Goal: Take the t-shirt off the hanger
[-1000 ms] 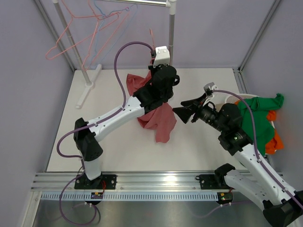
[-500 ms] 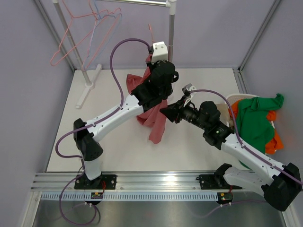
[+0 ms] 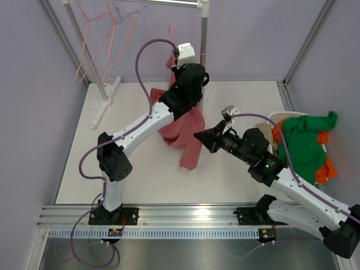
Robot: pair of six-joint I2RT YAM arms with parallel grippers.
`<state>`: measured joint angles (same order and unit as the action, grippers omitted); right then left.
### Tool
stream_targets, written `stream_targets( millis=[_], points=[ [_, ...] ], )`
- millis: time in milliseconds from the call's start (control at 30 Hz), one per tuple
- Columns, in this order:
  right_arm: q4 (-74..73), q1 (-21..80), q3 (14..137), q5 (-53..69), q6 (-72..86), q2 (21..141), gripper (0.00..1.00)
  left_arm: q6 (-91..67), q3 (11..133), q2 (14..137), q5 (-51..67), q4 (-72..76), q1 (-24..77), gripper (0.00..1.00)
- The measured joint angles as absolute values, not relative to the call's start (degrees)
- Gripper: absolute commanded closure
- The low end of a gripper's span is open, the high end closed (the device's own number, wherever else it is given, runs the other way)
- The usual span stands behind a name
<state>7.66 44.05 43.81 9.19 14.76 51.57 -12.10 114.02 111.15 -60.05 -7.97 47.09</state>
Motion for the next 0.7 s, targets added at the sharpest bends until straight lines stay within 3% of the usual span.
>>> stream_targets(
  millis=[200, 433, 700],
  points=[
    [6.6, 48.3, 41.4, 4.9, 16.5, 47.5, 1.00, -10.0, 121.5, 117.3, -58.7, -8.6, 43.5, 1.00],
    [7.2, 49.6, 40.9, 1.9, 18.0, 53.9, 1.00, -9.5, 122.4, 115.9, -56.6, -10.3, 42.9, 1.00],
    [6.5, 49.7, 47.7, -2.8, 17.2, 65.4, 1.00, -18.5, 105.8, 96.3, -49.5, -17.5, 42.4, 1.00]
  ],
)
